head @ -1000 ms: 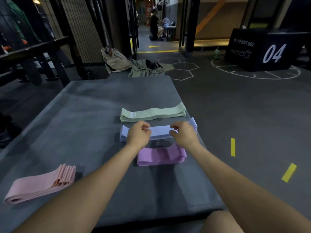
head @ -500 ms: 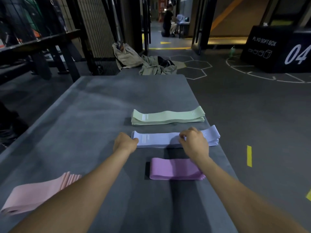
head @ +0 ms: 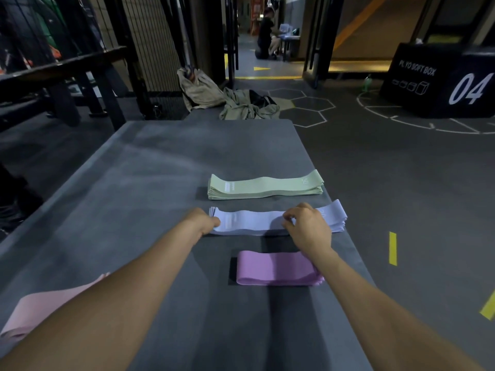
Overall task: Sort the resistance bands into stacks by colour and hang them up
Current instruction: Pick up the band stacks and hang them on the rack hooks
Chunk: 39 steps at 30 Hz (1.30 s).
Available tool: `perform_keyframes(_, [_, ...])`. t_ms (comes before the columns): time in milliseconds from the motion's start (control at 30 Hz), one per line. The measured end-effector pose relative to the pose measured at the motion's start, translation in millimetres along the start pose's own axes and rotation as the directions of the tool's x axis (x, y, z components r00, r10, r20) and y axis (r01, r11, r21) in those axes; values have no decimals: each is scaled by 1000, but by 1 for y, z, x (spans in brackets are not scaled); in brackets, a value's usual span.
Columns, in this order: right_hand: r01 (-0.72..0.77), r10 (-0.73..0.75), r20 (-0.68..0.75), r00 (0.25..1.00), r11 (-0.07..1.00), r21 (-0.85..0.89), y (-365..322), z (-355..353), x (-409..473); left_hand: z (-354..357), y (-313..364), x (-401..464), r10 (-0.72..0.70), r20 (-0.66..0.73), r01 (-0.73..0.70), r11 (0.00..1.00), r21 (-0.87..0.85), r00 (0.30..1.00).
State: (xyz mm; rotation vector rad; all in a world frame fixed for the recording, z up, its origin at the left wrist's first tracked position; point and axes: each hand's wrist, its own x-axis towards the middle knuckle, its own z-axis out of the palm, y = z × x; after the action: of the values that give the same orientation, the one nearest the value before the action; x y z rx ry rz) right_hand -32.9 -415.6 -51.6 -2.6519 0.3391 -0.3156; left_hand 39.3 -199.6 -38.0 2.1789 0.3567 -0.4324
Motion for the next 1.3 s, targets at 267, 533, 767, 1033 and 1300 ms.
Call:
perform_keyframes(267, [-6,9,116,993,1000,-31,-20,-10,4,-37,14,-4,116,-64,-122,989,-86,991])
perform_keyframes(533, [30,-44,210,977,997,71,-54,0,5,-84,22,-20,140,-249,-132,990,49,958])
perform_keyframes(767, [-99,9,175,985,851,516,-49,-28,17,-13,77,-43,263,-184,-264,964,16,947])
perform_keyframes(1033, [-275,57,303,951,601,750,-21,-44,35,62,100,-53,335,-125,-318,938,139,934])
perform_keyframes(1300, [-350,179,318,931,687,637,-1,-35,42,88,78,-42,466,30,-466,875,130,884])
